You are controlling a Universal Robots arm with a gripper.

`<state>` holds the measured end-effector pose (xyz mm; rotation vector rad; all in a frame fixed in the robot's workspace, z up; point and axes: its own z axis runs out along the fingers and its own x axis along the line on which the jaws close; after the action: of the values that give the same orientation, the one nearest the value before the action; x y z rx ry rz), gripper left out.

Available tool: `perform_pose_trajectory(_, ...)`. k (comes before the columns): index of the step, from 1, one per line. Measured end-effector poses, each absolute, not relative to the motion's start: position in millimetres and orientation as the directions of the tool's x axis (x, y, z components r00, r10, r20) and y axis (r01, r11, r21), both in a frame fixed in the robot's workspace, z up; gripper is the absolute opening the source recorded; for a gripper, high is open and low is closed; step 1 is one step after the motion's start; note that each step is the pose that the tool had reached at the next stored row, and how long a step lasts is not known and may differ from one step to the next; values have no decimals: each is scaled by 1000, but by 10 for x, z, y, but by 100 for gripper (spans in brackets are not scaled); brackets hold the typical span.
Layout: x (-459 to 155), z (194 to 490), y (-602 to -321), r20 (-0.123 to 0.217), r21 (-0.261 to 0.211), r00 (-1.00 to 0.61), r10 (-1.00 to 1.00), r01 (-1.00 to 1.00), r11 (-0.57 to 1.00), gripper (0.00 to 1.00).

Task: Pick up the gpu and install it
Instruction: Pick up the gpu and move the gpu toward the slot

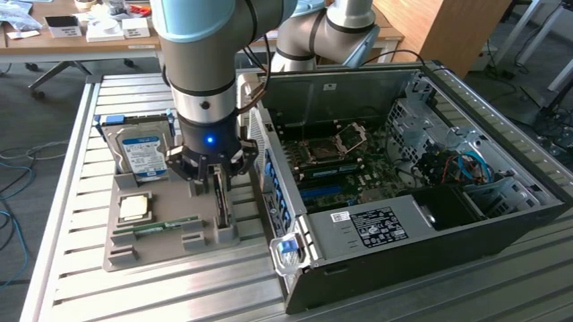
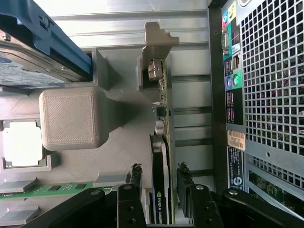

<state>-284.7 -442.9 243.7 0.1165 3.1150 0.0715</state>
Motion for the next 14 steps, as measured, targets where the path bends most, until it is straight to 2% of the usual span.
perform_pose_trajectory(14, -2837, 2387, -4429, -22, 47, -997, 75, 74, 996, 43)
